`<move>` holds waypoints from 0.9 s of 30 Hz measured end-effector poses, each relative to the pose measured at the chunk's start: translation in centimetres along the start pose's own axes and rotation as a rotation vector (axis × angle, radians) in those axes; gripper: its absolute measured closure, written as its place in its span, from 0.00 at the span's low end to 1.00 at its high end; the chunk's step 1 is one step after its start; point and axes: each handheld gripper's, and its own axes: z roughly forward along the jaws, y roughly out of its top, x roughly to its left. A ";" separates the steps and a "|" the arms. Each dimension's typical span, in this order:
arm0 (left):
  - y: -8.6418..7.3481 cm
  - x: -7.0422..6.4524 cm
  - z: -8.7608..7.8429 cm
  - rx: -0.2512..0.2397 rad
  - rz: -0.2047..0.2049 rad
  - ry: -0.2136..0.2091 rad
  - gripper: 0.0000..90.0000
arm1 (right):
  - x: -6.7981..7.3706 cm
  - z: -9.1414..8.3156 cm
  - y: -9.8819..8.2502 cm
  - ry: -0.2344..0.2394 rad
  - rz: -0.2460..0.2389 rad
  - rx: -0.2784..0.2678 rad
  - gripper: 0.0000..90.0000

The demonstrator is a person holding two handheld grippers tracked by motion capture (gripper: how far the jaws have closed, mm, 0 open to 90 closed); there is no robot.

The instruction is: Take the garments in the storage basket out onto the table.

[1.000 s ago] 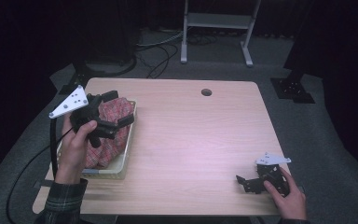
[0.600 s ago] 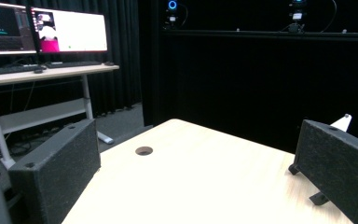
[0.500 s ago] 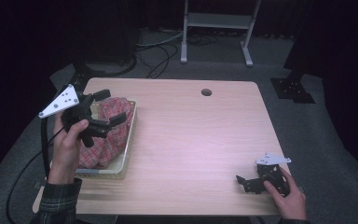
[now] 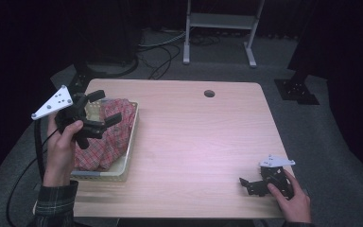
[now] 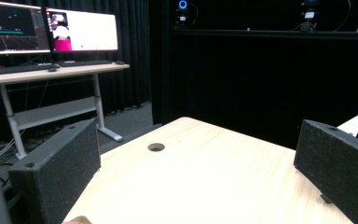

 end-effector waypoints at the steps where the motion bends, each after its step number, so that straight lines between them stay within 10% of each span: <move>1: 0.0 0.1 -0.1 0.000 0.000 0.003 0.00 | 0.0 0.0 0.0 0.000 0.000 0.000 0.00; 27: -0.1 1.9 -2.9 0.004 -0.001 0.094 0.00 | 0.0 0.0 0.0 0.000 -0.001 0.000 0.00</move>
